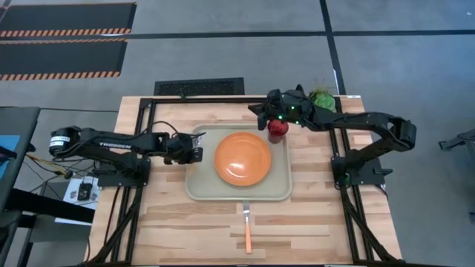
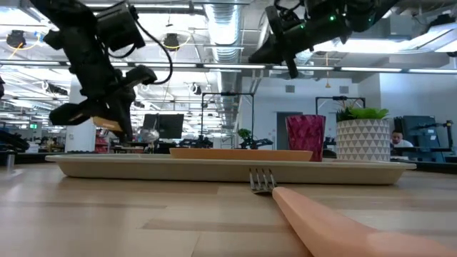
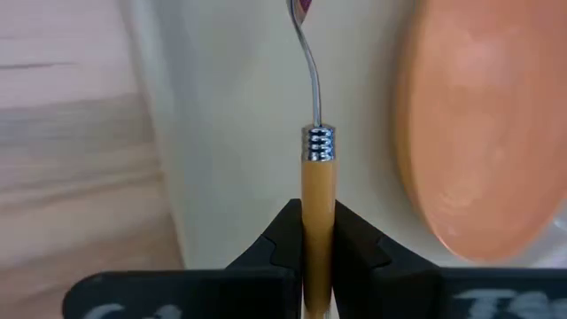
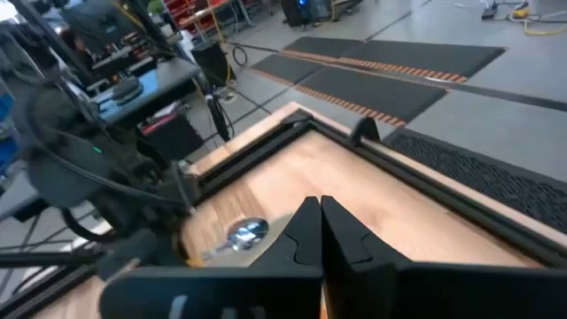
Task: Pick and place plate/cup/fork/spoon on tray
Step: Put the orange spoon to the left of the orange plate on the gray serving tray
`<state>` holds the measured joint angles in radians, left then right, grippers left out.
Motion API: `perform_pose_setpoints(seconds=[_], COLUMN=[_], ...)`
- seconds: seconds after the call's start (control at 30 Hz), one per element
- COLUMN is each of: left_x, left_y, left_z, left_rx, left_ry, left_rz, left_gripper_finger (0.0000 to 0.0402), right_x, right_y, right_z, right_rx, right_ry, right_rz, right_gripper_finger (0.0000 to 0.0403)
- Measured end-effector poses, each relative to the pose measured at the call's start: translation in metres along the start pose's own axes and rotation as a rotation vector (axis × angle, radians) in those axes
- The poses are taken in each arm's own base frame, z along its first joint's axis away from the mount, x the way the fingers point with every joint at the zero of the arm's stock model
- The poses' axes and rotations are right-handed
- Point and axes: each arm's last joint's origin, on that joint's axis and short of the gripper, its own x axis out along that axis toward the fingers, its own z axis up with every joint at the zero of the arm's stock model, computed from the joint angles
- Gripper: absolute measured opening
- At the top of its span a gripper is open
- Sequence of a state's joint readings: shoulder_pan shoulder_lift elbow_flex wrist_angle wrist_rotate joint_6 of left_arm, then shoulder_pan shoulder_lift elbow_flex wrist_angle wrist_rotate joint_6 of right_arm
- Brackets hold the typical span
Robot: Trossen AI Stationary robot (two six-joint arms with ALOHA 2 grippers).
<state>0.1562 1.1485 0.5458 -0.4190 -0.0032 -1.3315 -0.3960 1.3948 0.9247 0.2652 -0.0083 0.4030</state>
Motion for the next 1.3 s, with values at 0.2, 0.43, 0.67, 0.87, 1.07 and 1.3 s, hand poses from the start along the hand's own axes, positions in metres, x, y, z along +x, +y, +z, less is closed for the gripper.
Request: perform_pose_setpoints(seconds=[0.2,0.43,0.67,0.87,1.07,1.3], left_x=[0.005,0.017,0.038,0.044,0.044,0.044], left_y=[0.007,0.006,0.008,0.008,0.008,0.008], left_z=[0.005,0.005,0.004,0.005,0.005,0.005], left_rx=[-0.021,-0.004,-0.035,-0.043,-0.047,-0.032], left_ry=[-0.006,0.028,0.066,0.060,0.054,0.063], left_rz=[-0.005,0.011,0.074,0.081,0.084,0.082], left_gripper_finger=[0.0015,0.0015,0.0015,0.0020,0.0039,0.0044], right_x=[0.000,0.000,0.000,0.000,0.000,0.000], right_y=[0.007,0.007,0.010,0.014,0.014,0.014], right_z=[0.009,0.009,0.007,0.005,0.004,0.004], right_rx=[-0.002,0.007,0.012,0.010,0.021,0.028], right_ry=[-0.026,-0.021,-0.012,-0.003,0.001,0.001], right_rz=[0.016,0.015,0.021,0.030,0.030,0.030], right_gripper_finger=[0.0006,0.0006,0.0006,0.0006,0.0007,0.0007])
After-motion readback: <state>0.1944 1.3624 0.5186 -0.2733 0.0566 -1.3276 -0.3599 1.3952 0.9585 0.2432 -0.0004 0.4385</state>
